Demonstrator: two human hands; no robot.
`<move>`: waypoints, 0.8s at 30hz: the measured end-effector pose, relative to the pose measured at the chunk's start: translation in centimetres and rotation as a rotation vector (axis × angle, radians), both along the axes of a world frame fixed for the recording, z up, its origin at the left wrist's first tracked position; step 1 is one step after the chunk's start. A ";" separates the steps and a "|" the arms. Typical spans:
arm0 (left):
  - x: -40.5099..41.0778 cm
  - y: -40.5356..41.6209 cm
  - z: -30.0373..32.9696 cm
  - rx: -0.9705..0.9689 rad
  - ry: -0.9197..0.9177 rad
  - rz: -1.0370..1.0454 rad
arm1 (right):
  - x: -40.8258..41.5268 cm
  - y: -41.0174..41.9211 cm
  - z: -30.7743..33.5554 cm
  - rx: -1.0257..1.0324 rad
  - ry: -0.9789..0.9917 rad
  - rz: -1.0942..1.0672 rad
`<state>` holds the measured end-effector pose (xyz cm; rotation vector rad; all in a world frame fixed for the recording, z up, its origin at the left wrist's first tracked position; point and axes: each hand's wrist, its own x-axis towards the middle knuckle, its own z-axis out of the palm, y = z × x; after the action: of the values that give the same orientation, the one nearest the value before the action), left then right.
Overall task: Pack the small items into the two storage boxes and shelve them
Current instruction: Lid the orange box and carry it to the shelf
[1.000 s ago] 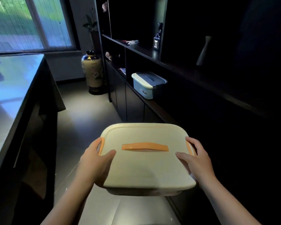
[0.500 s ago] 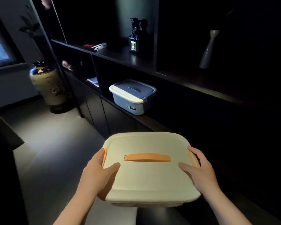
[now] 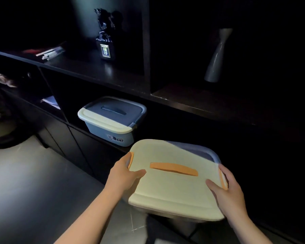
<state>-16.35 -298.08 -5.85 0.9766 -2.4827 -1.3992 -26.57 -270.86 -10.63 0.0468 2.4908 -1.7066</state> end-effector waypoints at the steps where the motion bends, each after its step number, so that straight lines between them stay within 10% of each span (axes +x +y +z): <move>1: -1.2 -0.6 -0.2 0.000 -0.003 -0.018 | -0.4 -0.4 -0.2 0.021 0.001 -0.020; 9: -8.2 -4.9 -1.3 0.018 0.020 -0.086 | -2.9 -4.3 0.1 0.142 0.036 -0.129; 15: -6.8 -3.2 -3.9 -0.628 0.275 -0.256 | -2.5 -7.2 0.4 0.608 0.230 -0.283; 19: -5.4 -3.8 -4.8 -0.643 0.317 -0.532 | 0.6 -9.8 0.1 0.636 0.614 -0.026; 24: -7.1 -6.1 -5.1 -0.743 0.310 -0.649 | 1.4 -11.6 -0.3 0.719 0.547 0.136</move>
<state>-23.49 -304.18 -10.95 -0.1891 -2.7889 -0.5140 -25.13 -282.48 -10.97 -0.5769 3.2684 -0.7573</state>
